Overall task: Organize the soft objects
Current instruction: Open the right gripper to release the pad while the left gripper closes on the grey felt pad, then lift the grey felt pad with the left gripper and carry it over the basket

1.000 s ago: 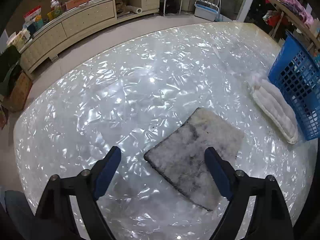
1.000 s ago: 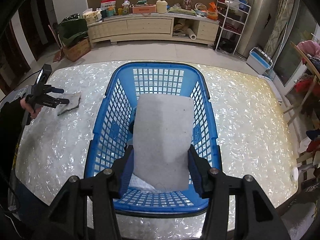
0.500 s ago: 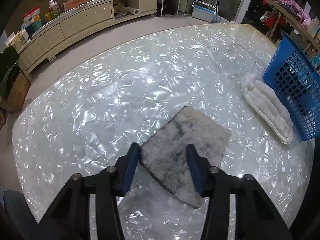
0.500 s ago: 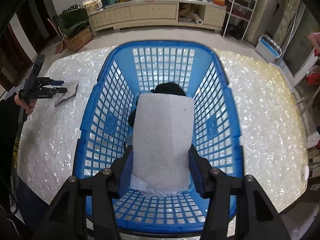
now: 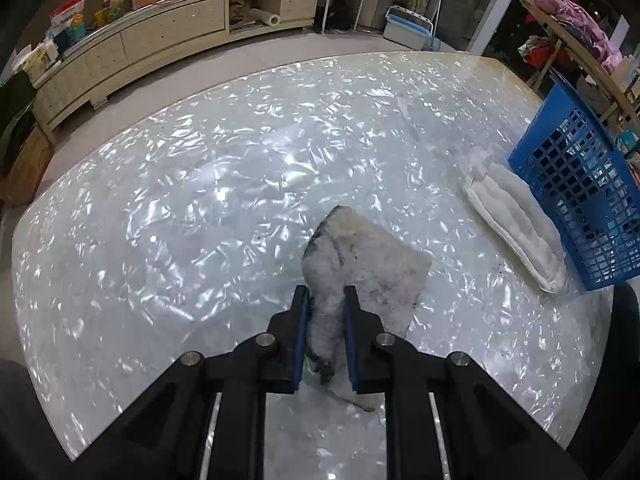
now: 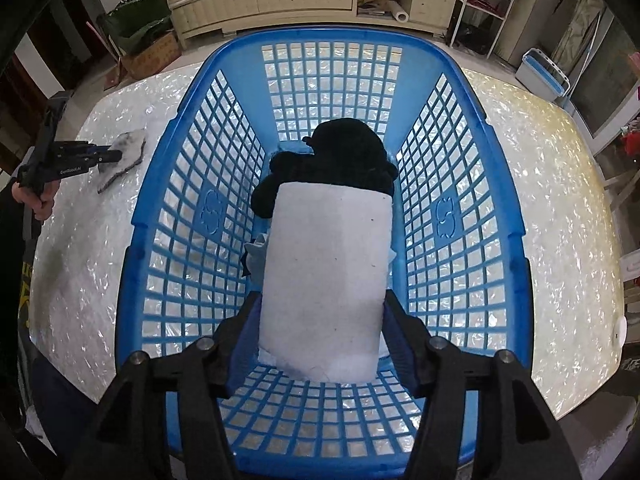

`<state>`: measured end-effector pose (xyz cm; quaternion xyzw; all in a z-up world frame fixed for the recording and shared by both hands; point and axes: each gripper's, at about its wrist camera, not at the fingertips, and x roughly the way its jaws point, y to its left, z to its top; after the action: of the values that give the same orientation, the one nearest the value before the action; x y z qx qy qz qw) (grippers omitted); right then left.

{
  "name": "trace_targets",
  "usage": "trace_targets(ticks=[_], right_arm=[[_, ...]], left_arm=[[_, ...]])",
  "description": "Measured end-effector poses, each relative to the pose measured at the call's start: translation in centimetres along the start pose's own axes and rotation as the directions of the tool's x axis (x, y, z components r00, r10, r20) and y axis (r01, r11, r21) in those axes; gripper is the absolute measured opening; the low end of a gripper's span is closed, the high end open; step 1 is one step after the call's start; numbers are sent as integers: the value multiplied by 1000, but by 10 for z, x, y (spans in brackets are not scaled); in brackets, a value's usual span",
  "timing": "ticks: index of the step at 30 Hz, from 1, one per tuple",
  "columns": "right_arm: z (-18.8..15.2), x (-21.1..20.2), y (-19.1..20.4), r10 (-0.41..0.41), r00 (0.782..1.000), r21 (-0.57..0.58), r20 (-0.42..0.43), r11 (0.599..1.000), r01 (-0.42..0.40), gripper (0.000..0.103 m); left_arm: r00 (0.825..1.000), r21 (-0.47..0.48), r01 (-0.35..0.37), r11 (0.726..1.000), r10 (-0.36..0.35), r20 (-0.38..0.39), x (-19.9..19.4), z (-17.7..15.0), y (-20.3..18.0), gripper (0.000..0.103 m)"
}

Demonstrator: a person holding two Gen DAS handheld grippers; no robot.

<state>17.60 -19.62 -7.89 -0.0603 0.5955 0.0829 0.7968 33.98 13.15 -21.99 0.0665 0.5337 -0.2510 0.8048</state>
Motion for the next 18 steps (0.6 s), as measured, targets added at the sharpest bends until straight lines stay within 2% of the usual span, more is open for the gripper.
trace_targets(ticks=[5, 7, 13, 14, 16, 18], right_arm=[[-9, -8, 0, -1, 1000, 11, 13, 1000, 1, 71], [-12, -12, 0, -1, 1000, 9, 22, 1000, 1, 81], [-18, -20, -6, -1, 999, 25, 39, 1000, 0, 85], [-20, -24, -6, -4, 999, 28, 52, 1000, 2, 88], [-23, -34, -8, -3, 996, 37, 86, 999, 0, 100], [-28, -42, -9, -3, 993, 48, 114, 999, -3, 103]], left_arm=[[1000, -28, -24, 999, 24, 9, -13, -11, -4, 15], [999, -21, -31, 999, 31, 8, -19, -15, -8, 15], [998, -22, -55, 998, 55, 22, -50, -28, -19, 15], [998, -23, -55, 998, 56, 27, -56, -30, -21, 15], [997, -22, -60, 998, 61, 37, -68, -32, -27, 15], [997, -22, -65, 998, 66, 45, -82, -35, -35, 15]])
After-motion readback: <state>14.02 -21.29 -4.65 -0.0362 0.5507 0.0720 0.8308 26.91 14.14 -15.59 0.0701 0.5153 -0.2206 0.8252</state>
